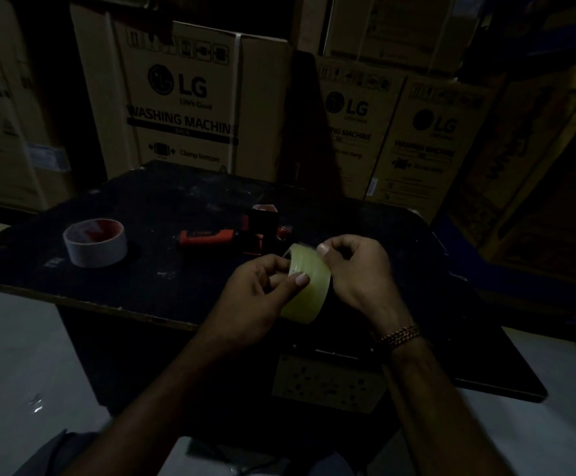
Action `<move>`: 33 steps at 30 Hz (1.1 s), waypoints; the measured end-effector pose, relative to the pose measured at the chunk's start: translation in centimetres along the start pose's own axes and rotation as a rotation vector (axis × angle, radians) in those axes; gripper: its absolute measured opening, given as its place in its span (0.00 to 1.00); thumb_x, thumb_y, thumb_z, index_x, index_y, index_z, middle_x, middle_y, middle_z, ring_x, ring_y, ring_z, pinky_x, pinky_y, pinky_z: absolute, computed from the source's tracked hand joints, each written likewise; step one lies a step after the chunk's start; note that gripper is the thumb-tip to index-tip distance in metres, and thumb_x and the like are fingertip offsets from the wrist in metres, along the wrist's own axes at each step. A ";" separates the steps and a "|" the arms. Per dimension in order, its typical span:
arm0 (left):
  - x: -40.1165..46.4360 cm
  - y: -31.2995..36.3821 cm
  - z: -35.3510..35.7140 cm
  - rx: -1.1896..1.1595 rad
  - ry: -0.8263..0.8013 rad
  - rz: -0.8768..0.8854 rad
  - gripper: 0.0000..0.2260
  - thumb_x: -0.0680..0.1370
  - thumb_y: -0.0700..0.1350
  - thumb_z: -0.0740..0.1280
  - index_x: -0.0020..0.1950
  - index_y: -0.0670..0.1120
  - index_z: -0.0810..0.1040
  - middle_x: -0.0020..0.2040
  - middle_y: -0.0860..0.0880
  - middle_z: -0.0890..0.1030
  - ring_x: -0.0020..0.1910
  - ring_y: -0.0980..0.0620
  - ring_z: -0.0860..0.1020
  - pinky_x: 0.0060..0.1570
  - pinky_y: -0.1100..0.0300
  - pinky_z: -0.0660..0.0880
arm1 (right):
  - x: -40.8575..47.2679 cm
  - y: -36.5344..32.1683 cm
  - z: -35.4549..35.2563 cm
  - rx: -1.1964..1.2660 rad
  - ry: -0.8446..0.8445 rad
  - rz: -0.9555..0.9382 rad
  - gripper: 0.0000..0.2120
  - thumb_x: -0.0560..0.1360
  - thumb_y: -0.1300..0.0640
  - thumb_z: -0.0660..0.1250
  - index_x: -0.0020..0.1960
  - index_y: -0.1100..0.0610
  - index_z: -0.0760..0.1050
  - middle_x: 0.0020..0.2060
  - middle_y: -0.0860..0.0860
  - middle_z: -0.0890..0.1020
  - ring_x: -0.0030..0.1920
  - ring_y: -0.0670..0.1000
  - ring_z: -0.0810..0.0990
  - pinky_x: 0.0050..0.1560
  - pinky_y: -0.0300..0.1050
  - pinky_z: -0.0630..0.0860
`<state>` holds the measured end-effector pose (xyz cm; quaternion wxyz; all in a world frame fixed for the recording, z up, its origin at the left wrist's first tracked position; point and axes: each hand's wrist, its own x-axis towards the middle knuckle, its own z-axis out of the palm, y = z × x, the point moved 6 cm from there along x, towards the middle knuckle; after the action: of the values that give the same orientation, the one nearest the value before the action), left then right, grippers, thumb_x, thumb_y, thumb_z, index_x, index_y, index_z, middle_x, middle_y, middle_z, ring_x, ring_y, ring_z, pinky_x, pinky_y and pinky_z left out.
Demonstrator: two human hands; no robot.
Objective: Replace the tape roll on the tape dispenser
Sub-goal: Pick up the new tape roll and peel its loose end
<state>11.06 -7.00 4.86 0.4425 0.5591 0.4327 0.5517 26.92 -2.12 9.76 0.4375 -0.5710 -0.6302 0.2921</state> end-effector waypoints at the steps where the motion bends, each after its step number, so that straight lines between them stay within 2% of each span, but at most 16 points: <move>1: 0.0 0.1 -0.1 0.012 -0.002 0.004 0.08 0.82 0.45 0.71 0.58 0.44 0.83 0.47 0.48 0.90 0.47 0.54 0.88 0.42 0.63 0.82 | 0.0 0.0 0.1 -0.007 0.006 -0.012 0.06 0.82 0.55 0.69 0.49 0.54 0.84 0.45 0.48 0.85 0.46 0.46 0.83 0.42 0.41 0.76; 5: -0.1 0.1 -0.5 0.007 0.003 0.016 0.07 0.83 0.44 0.69 0.57 0.43 0.83 0.44 0.51 0.89 0.44 0.57 0.87 0.40 0.64 0.81 | 0.3 -0.2 0.4 -0.061 0.016 -0.078 0.05 0.81 0.53 0.71 0.48 0.53 0.84 0.51 0.50 0.84 0.50 0.47 0.83 0.46 0.41 0.77; 8: -0.4 -0.3 -0.9 -0.032 0.009 0.000 0.09 0.83 0.45 0.68 0.60 0.42 0.83 0.50 0.48 0.89 0.50 0.51 0.88 0.44 0.59 0.83 | 0.1 -0.7 0.5 -0.103 0.000 -0.150 0.04 0.81 0.54 0.70 0.49 0.53 0.83 0.50 0.47 0.81 0.48 0.41 0.79 0.41 0.28 0.71; 11: -0.4 -0.4 -1.1 -0.021 0.017 -0.002 0.10 0.83 0.47 0.69 0.61 0.43 0.82 0.51 0.47 0.89 0.51 0.49 0.88 0.45 0.55 0.84 | -0.1 -0.9 0.7 -0.070 0.007 -0.214 0.05 0.81 0.56 0.70 0.47 0.53 0.82 0.49 0.46 0.80 0.46 0.39 0.78 0.40 0.23 0.71; 13: -0.4 -0.4 -1.2 -0.021 0.020 0.000 0.10 0.83 0.47 0.69 0.61 0.43 0.82 0.52 0.47 0.89 0.51 0.48 0.87 0.46 0.53 0.85 | -0.3 -0.8 1.0 -0.012 0.007 -0.224 0.05 0.81 0.57 0.69 0.47 0.52 0.81 0.50 0.48 0.81 0.47 0.40 0.80 0.43 0.27 0.73; 17: -0.5 -0.6 -1.3 -0.036 0.005 0.014 0.10 0.83 0.45 0.68 0.62 0.43 0.82 0.53 0.48 0.89 0.53 0.50 0.87 0.48 0.56 0.85 | -0.2 -0.1 0.9 0.107 -0.019 -0.144 0.01 0.80 0.56 0.71 0.51 0.51 0.82 0.48 0.48 0.85 0.46 0.48 0.85 0.45 0.43 0.80; 19: -0.7 -1.0 -1.2 -0.065 -0.008 0.009 0.11 0.82 0.46 0.69 0.62 0.43 0.81 0.54 0.46 0.88 0.54 0.47 0.87 0.51 0.52 0.85 | -0.1 0.2 0.7 0.121 -0.080 -0.101 0.09 0.79 0.55 0.74 0.59 0.50 0.82 0.50 0.47 0.86 0.47 0.50 0.86 0.48 0.48 0.84; 20: -0.8 -1.1 -1.1 -0.072 -0.016 0.008 0.12 0.82 0.47 0.69 0.62 0.43 0.81 0.55 0.45 0.88 0.55 0.46 0.87 0.51 0.51 0.85 | 0.0 0.2 0.6 0.098 -0.116 -0.086 0.12 0.78 0.54 0.74 0.61 0.50 0.82 0.51 0.47 0.86 0.48 0.50 0.86 0.50 0.48 0.84; 22: -1.0 -1.3 -0.9 -0.069 -0.030 0.010 0.13 0.81 0.48 0.69 0.63 0.43 0.81 0.55 0.45 0.88 0.55 0.46 0.87 0.51 0.50 0.85 | 0.1 0.1 0.5 0.035 -0.159 -0.091 0.10 0.77 0.52 0.76 0.57 0.49 0.85 0.51 0.46 0.87 0.52 0.46 0.85 0.53 0.46 0.83; 26: -0.9 -1.4 -0.8 -0.085 -0.029 -0.001 0.13 0.81 0.47 0.68 0.64 0.44 0.81 0.56 0.46 0.88 0.57 0.47 0.87 0.53 0.50 0.85 | 0.0 -0.1 0.5 0.077 -0.090 -0.085 0.01 0.75 0.55 0.78 0.45 0.51 0.87 0.45 0.46 0.88 0.49 0.44 0.86 0.49 0.42 0.82; 29: -0.7 -1.6 -0.7 -0.078 -0.008 -0.012 0.12 0.82 0.47 0.69 0.63 0.44 0.81 0.55 0.48 0.88 0.56 0.50 0.87 0.52 0.53 0.85 | -0.3 -0.4 0.8 0.065 -0.019 -0.107 0.05 0.76 0.57 0.77 0.42 0.51 0.85 0.42 0.44 0.87 0.46 0.41 0.84 0.44 0.36 0.78; 33: -0.5 -1.7 -0.8 -0.084 0.023 -0.020 0.10 0.83 0.46 0.69 0.62 0.44 0.81 0.54 0.48 0.89 0.54 0.50 0.87 0.50 0.55 0.85 | -0.8 -0.2 1.6 0.048 0.087 -0.165 0.04 0.77 0.56 0.75 0.43 0.51 0.84 0.46 0.47 0.86 0.50 0.45 0.84 0.48 0.42 0.81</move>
<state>10.25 -7.12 3.09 0.4662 0.5293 0.4195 0.5714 25.40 -2.69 9.08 0.5008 -0.5186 -0.6483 0.2449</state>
